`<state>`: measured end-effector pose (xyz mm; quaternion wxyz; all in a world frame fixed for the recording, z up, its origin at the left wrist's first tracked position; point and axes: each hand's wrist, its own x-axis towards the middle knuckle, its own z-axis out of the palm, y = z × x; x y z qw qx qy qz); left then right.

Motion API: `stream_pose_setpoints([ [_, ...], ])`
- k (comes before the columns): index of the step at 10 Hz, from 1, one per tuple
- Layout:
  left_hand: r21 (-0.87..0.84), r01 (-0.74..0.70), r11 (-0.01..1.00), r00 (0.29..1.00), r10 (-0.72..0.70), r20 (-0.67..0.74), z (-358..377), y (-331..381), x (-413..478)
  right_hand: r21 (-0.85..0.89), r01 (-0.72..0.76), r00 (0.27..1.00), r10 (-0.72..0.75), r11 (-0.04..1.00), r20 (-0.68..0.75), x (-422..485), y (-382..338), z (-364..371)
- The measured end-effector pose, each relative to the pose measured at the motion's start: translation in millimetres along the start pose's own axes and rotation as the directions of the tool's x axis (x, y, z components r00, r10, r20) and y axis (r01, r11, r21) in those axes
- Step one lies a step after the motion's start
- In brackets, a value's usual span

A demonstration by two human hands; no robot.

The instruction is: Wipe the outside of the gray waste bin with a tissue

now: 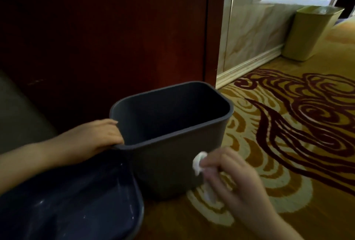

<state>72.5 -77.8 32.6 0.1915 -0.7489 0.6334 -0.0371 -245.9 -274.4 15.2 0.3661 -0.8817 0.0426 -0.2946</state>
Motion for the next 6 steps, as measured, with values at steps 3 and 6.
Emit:
stream_pose_setpoints([
  [3,-0.163,-0.093,0.982,0.976,0.057,-0.211,-36,81,-12,-0.237,-0.069,0.993,0.089,0.969,0.075,147,17,8],
  [6,-0.806,-0.026,0.591,0.999,0.045,0.001,-76,36,15,-0.529,-0.125,0.679,0.462,0.839,0.571,174,68,65],
])
